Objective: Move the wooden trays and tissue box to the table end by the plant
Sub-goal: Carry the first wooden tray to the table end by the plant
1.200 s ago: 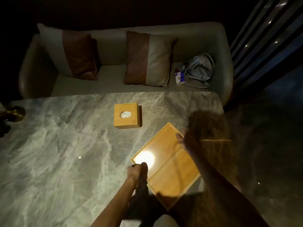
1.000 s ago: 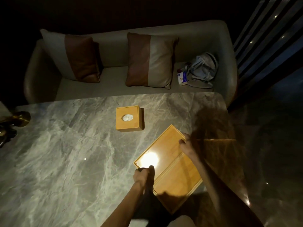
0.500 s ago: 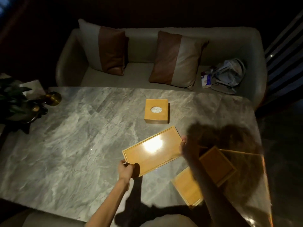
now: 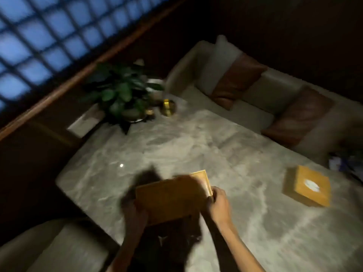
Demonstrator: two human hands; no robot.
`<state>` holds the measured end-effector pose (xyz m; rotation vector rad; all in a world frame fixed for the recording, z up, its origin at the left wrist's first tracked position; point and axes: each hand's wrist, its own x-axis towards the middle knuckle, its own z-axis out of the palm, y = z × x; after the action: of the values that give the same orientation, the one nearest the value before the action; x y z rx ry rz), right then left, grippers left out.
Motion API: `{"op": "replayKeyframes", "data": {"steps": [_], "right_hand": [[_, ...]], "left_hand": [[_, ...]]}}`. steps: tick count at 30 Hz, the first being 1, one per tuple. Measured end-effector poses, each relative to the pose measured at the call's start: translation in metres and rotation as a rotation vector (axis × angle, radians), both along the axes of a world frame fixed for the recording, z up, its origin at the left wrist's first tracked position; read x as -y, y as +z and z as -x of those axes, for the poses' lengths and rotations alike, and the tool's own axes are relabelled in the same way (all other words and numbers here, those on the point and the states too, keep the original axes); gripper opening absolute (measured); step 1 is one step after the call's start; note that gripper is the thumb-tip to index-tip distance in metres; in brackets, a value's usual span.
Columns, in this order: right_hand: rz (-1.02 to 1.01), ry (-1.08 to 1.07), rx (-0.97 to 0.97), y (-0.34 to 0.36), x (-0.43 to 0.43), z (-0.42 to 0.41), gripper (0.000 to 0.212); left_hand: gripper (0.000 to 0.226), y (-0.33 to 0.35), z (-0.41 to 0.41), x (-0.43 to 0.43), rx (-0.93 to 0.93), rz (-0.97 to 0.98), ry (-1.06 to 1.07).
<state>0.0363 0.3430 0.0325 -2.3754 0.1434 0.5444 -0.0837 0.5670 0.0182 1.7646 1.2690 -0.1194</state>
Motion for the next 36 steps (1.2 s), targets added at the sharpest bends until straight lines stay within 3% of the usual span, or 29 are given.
{"op": "replayKeyframes", "data": {"steps": [3, 11, 15, 19, 23, 29, 36], "right_hand": [[0.014, 0.14, -0.027, -0.008, -0.097, -0.01, 0.029], [0.0, 0.367, -0.054, -0.031, -0.288, -0.049, 0.031], [0.107, 0.425, -0.07, -0.04, -0.343, -0.069, 0.05], [0.136, 0.466, -0.027, -0.056, -0.388, -0.092, 0.065], [0.093, 0.486, 0.022, -0.07, -0.429, -0.114, 0.055], [-0.107, 0.22, 0.115, -0.075, -0.444, -0.103, 0.051], [-0.08, 0.267, -0.02, -0.092, -0.433, -0.092, 0.065]], "left_hand": [[0.049, -0.004, 0.014, -0.079, -0.035, -0.025, 0.148], [0.051, -0.023, 0.025, -0.213, 0.181, -0.072, 0.373], [0.003, -0.052, 0.018, -0.245, 0.116, 0.002, 0.355], [0.025, -0.074, 0.001, -0.266, 0.0, 0.015, 0.356], [0.052, -0.078, -0.016, -0.284, 0.094, 0.076, 0.417], [0.051, -0.085, -0.047, -0.306, 0.219, 0.143, 0.413], [0.049, -0.087, -0.057, -0.31, 0.154, 0.078, 0.401]]}}
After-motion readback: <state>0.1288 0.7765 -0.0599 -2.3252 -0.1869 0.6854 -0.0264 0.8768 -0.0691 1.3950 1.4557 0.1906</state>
